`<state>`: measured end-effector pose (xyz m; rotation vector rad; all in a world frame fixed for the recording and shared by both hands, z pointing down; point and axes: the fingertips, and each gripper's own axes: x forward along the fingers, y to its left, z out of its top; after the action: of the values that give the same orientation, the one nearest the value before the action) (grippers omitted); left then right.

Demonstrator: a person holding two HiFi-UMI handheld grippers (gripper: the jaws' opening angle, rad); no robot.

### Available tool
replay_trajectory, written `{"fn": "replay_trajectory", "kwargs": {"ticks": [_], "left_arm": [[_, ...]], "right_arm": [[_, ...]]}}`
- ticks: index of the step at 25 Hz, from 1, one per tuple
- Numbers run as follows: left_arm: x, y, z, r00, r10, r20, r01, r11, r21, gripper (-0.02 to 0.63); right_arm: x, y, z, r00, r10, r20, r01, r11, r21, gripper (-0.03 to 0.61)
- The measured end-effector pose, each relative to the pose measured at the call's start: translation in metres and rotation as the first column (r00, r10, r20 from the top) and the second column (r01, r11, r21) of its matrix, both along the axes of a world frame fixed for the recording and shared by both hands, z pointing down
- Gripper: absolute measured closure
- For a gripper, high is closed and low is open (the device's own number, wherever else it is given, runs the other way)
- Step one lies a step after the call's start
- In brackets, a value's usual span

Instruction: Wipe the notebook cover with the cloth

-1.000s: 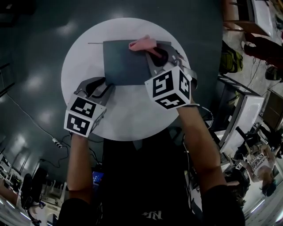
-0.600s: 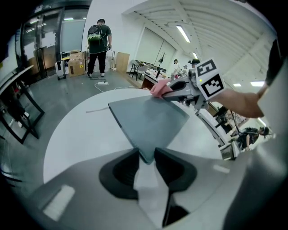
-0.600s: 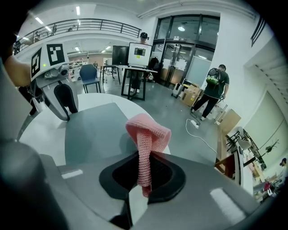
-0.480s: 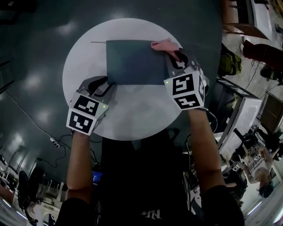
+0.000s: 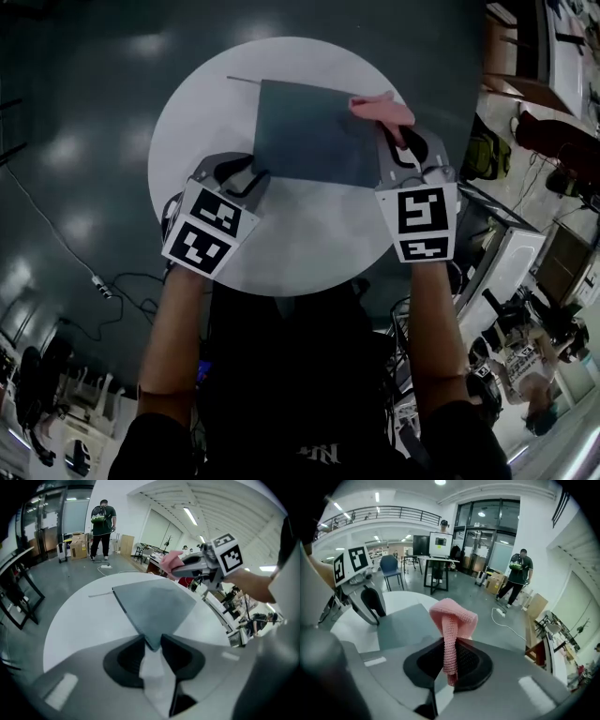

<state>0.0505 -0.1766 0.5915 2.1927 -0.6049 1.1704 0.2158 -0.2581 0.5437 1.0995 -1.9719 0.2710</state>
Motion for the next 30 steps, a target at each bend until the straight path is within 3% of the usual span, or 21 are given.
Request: {"fn": "replay_trajectory", "kwargs": {"ticks": [7, 12, 22, 30], "left_arm": [[0.001, -0.003, -0.001, 1.0, 0.001, -0.009, -0.001, 1.0, -0.002, 0.499], [-0.002, -0.004, 0.001, 1.0, -0.006, -0.017, 0.006, 1.0, 0.005, 0.5], [-0.008, -0.003, 0.002, 1.0, 0.008, -0.029, -0.008, 1.0, -0.002, 0.499], [-0.007, -0.005, 0.003, 1.0, 0.021, 0.003, -0.021, 1.0, -0.001, 0.499]], "right_arm": [[-0.123, 0.002, 0.008, 0.974, -0.199, 0.108, 0.203, 0.979, -0.03, 0.552], [-0.169, 0.003, 0.03, 0.962, -0.257, 0.093, 0.265, 0.961, -0.078, 0.552], [-0.159, 0.006, 0.04, 0.968, -0.238, 0.078, 0.244, 0.966, -0.083, 0.552], [-0.109, 0.011, 0.043, 0.98, -0.192, 0.053, 0.196, 0.977, -0.085, 0.552]]}}
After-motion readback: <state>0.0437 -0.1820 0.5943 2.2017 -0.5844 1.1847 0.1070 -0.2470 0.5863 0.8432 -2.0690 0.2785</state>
